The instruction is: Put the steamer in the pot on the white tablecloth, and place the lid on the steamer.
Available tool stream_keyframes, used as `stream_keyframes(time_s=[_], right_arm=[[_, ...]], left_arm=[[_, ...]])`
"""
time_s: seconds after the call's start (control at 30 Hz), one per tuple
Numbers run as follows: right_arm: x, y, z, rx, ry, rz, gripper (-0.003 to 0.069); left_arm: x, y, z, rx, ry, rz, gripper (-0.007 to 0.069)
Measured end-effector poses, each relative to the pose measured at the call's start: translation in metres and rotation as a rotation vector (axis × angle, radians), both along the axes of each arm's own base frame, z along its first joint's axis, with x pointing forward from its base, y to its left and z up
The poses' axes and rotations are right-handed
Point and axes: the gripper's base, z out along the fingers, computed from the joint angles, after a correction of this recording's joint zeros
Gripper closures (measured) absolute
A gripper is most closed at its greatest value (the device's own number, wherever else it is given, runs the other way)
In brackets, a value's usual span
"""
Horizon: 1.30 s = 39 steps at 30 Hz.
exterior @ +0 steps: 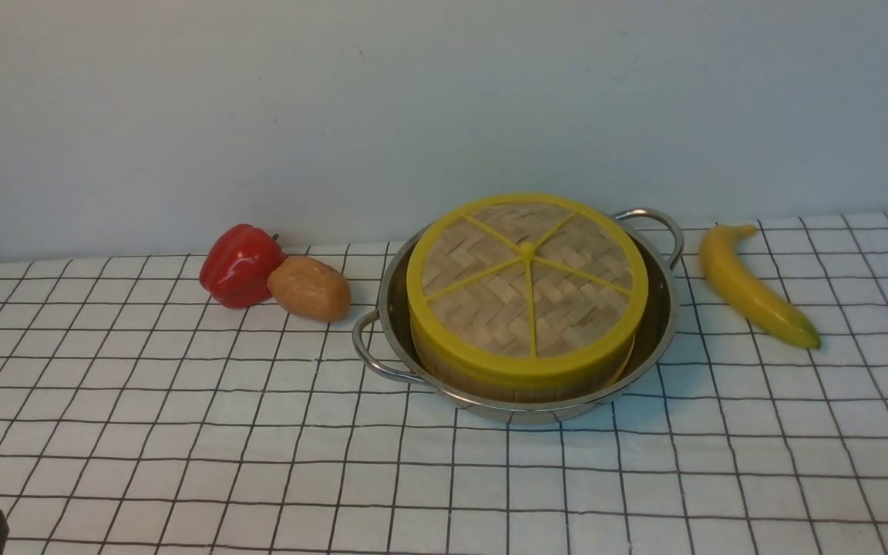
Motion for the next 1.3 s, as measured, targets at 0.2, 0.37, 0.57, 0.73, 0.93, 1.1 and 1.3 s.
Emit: stream_keyframes(time_s=[0.2,0.37,0.57,0.73,0.93,1.1,1.3], right_arm=[[0.0000,0.0000,0.0000,0.000,0.000,0.000,0.0457],[0.0000,0.0000,0.0000,0.000,0.000,0.000,0.0442],[0.0000,0.0000,0.0000,0.006,0.000,0.000,0.0428],[0.0000,0.0000,0.0000,0.020,-0.001,-0.001,0.0422],[0.0000,0.0000,0.0000,0.023,-0.001,-0.001,0.0420],[0.0000,0.0000,0.0000,0.023,-0.001,-0.001,0.0419],[0.0000,0.0000,0.0000,0.023,-0.001,-0.001,0.0419]], left_arm=[[-0.0032,-0.0001,0.0025,0.005,-0.042,-0.001,0.0435],[-0.0034,-0.0001,0.0026,0.008,-0.045,-0.001,0.0434],[-0.0034,-0.0001,0.0026,0.008,-0.045,-0.001,0.0423],[-0.0034,-0.0001,0.0026,0.008,-0.045,-0.001,0.0413],[-0.0034,-0.0001,0.0026,0.009,-0.045,-0.001,0.0403],[-0.0034,-0.0001,0.0026,0.009,-0.045,-0.001,0.0394],[-0.0034,-0.0001,0.0026,0.009,-0.045,-0.001,0.0391]])
